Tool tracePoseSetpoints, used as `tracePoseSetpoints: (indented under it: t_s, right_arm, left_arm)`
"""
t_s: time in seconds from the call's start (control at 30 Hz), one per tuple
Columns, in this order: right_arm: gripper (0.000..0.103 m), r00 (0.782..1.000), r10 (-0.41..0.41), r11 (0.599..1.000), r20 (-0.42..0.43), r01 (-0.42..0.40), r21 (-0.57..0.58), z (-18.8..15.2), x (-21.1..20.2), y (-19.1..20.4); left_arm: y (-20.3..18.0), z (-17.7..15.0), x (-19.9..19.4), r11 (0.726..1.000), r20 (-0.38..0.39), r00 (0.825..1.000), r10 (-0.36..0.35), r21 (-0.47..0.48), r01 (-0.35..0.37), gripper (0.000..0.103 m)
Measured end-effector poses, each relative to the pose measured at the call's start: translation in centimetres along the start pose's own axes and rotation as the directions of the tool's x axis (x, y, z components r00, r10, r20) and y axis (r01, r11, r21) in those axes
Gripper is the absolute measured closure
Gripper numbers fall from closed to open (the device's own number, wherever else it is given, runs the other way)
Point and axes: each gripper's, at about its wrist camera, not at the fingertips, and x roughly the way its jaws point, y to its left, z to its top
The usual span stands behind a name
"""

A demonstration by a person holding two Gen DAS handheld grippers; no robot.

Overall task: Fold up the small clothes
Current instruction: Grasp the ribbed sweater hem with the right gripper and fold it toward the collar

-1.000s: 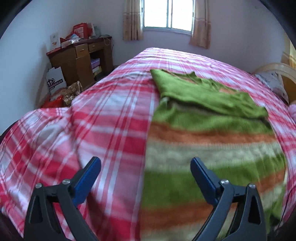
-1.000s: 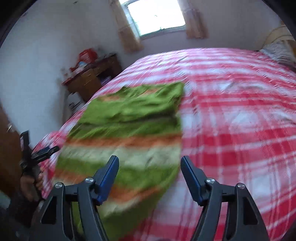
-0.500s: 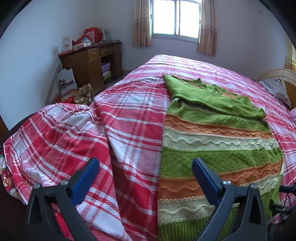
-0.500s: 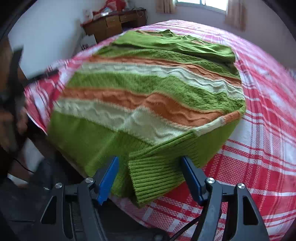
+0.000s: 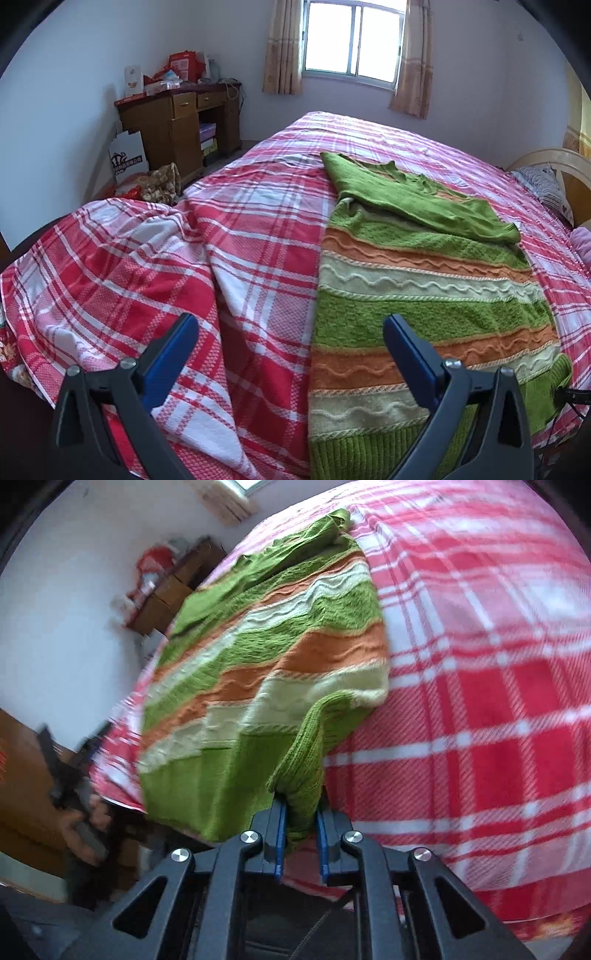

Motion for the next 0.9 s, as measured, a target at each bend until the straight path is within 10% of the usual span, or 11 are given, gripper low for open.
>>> tracePoseSetpoints:
  t_s: [0.37, 0.63, 0.9]
  right_arm:
    - [0.088, 0.990, 0.108, 0.994, -0.090, -0.106, 0.028, 0.7, 2.3, 1.0]
    - [0.090, 0.880, 0.469, 0.870, 0.076, -0.475, 0.129, 6.7, -1.1, 1.0]
    - [0.091, 0.963, 0.186, 0.974, 0.193, -0.207, 0.096, 16.4, 2.8, 0.6]
  left_arm:
    - [-0.4, 0.5, -0.2, 0.998, 0.015, 1.000, 0.017, 0.052, -0.018, 0.001]
    - [1.0, 2.9, 1.9, 1.000, -0.006, 1.000, 0.002, 0.029, -0.002, 0.001]
    - [2.1, 4.7, 2.3, 0.997, -0.006, 0.998, -0.066, 0.050, 0.066, 0.001]
